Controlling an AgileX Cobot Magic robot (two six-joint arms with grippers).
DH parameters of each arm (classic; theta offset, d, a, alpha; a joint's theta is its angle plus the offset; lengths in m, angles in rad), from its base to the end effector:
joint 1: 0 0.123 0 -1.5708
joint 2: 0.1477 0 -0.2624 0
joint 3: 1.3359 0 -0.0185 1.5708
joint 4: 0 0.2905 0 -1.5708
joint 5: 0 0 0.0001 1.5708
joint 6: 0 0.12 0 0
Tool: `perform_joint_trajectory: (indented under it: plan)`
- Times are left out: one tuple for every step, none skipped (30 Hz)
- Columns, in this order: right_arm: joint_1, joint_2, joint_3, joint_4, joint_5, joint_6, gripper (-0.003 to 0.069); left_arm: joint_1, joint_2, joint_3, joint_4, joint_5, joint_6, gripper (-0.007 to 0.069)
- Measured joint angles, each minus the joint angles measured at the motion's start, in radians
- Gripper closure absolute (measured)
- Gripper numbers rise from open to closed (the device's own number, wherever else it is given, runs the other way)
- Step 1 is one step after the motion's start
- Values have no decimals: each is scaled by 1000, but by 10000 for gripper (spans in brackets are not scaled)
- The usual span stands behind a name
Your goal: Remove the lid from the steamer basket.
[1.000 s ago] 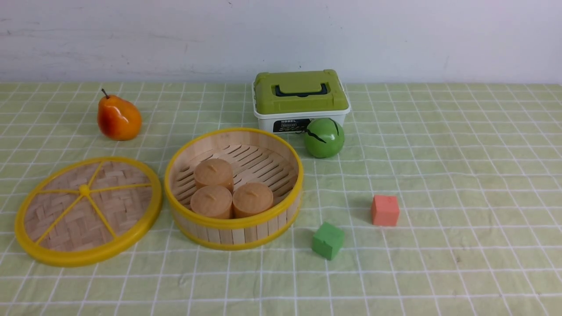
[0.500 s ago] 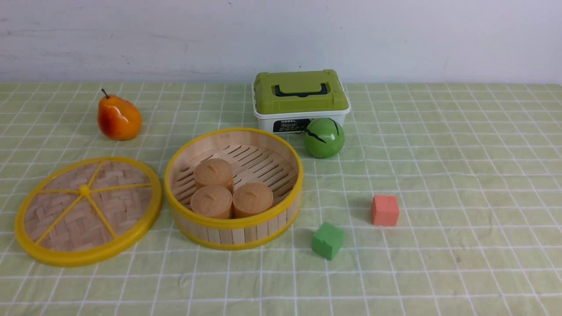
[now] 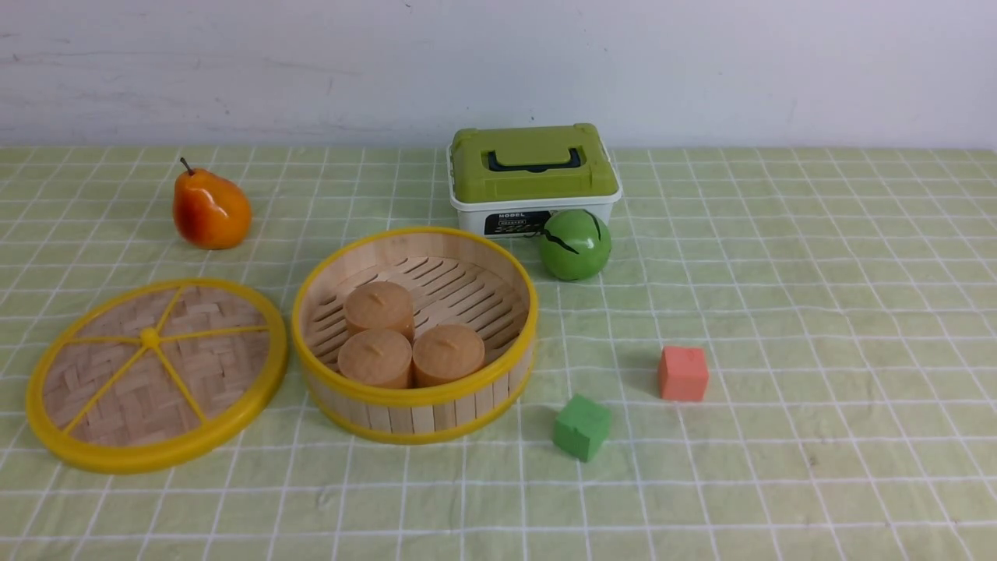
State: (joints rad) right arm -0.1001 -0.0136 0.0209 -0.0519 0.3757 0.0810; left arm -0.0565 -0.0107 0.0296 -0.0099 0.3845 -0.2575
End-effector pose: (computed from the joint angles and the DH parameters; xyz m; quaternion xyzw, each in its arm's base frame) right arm 0.1419 -0.0165 0.1647 0.0590 0.8013 -0.0277 0.5947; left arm 0.1424 -0.0085 0.1597 -0.0838 0.8053 -0.0959 0.5791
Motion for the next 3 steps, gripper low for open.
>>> perform_joint_trajectory:
  plan:
    - [0, 0, 0, 0, 0, 0, 418, 0, 0, 0, 0, 0, 0, 567]
    - [0, 0, 0, 0, 0, 0, 418, 0, 0, 0, 0, 0, 0, 566]
    - [0, 0, 0, 0, 0, 0, 418, 0, 0, 0, 0, 0, 0, 566]
